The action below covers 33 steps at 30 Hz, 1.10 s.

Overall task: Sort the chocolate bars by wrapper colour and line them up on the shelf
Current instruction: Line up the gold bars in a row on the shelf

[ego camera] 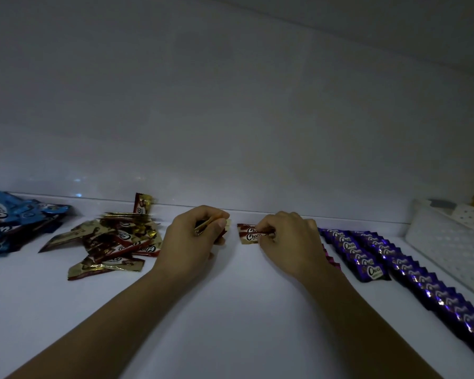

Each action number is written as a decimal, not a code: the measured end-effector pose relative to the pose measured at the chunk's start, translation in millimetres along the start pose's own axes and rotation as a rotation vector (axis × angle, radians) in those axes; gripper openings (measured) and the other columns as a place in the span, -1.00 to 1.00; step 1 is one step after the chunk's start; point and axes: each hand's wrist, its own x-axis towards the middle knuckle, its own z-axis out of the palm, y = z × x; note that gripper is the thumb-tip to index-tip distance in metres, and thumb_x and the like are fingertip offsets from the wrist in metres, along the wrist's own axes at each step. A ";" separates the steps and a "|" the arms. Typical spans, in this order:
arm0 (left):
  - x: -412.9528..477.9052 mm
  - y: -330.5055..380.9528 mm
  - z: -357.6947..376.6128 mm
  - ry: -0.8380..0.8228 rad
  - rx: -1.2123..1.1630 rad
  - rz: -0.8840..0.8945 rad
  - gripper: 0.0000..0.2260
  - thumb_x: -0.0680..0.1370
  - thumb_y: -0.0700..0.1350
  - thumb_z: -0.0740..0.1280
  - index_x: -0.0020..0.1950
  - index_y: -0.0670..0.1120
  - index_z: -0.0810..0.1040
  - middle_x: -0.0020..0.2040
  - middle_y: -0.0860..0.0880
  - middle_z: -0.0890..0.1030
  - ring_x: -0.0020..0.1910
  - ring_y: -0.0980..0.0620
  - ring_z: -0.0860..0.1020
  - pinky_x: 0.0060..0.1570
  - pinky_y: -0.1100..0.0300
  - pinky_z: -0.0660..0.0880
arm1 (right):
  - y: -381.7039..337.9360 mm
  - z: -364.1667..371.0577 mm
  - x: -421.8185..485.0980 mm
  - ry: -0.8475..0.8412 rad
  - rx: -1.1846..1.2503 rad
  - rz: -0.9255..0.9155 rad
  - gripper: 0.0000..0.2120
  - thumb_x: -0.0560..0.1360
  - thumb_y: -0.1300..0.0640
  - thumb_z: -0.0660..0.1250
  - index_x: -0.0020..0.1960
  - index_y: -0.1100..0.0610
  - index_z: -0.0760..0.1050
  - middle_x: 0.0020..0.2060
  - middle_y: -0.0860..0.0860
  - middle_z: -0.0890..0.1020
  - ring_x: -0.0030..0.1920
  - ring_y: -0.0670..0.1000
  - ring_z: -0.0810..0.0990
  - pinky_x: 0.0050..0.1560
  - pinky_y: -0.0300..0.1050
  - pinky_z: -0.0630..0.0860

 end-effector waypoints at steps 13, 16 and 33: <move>2.0 -1.0 -1.2 0.001 0.005 0.004 -0.84 0.58 -0.16 0.30 -0.09 0.08 0.59 -0.19 0.06 0.65 -0.23 0.08 0.65 -0.50 0.35 0.44 | 0.6 -0.6 0.7 -0.037 -0.036 0.006 -0.74 0.53 -0.02 0.25 0.20 -0.12 0.54 0.08 -0.09 0.58 0.14 -0.01 0.45 0.13 -0.06 0.22; 1.9 -1.2 -0.4 -0.006 0.016 0.004 -0.85 0.58 -0.15 0.30 -0.09 0.08 0.59 -0.19 0.04 0.66 -0.22 0.08 0.65 -0.49 0.35 0.44 | 0.8 1.4 0.4 -0.047 -0.030 0.019 -0.70 0.55 -0.04 0.22 0.25 -0.11 0.51 0.11 -0.05 0.55 0.17 0.02 0.42 0.15 -0.03 0.24; 1.1 -0.1 -1.4 -0.016 0.021 0.008 -0.87 0.58 -0.14 0.30 -0.07 0.07 0.59 -0.18 0.04 0.65 -0.21 0.08 0.64 -0.47 0.35 0.46 | -2.9 3.8 -1.3 -0.019 -0.077 -0.007 -0.72 0.56 -0.03 0.21 0.24 -0.13 0.53 0.11 -0.07 0.55 0.15 0.00 0.42 0.15 -0.05 0.22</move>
